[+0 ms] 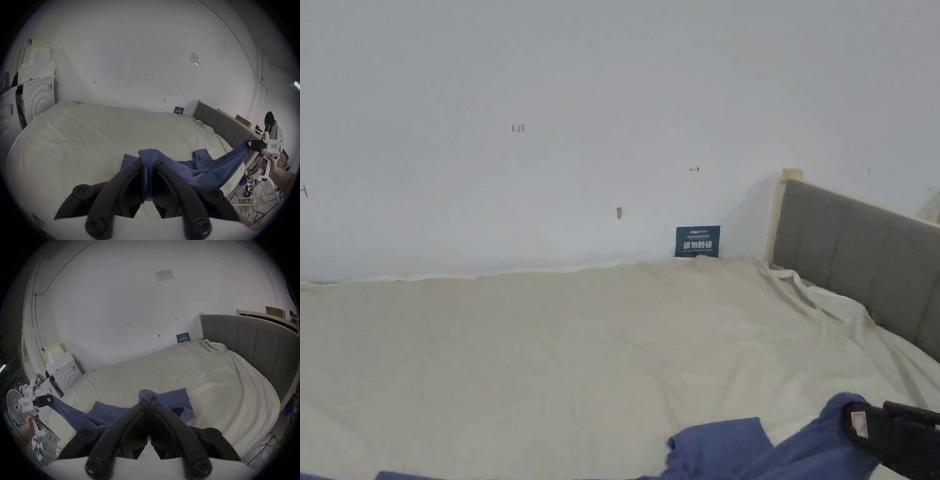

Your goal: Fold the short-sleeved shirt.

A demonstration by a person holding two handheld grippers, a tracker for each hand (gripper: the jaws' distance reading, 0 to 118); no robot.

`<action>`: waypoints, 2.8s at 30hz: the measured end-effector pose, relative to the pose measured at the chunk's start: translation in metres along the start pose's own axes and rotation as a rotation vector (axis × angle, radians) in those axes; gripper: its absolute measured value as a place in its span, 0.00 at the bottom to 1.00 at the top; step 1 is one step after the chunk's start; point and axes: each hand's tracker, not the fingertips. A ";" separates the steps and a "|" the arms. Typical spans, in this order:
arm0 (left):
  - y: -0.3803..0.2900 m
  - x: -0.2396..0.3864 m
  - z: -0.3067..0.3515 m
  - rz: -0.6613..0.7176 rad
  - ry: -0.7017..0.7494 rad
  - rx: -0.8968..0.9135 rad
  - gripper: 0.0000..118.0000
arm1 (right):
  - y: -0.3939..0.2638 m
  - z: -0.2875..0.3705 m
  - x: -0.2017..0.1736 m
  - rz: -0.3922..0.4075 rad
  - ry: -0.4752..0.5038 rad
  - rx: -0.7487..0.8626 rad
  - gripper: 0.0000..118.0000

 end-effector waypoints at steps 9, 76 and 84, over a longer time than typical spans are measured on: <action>-0.077 -0.042 -0.114 0.088 0.136 -0.514 0.08 | -0.081 -0.091 0.047 -0.165 -0.180 -0.354 0.01; -0.008 -0.040 -0.366 -0.219 0.165 -0.760 0.05 | -0.092 -0.136 -0.030 -0.012 0.109 -0.305 0.00; 0.010 -0.028 -0.349 -0.175 0.127 -0.735 0.05 | -0.008 -0.213 0.060 0.079 -0.067 -0.390 0.00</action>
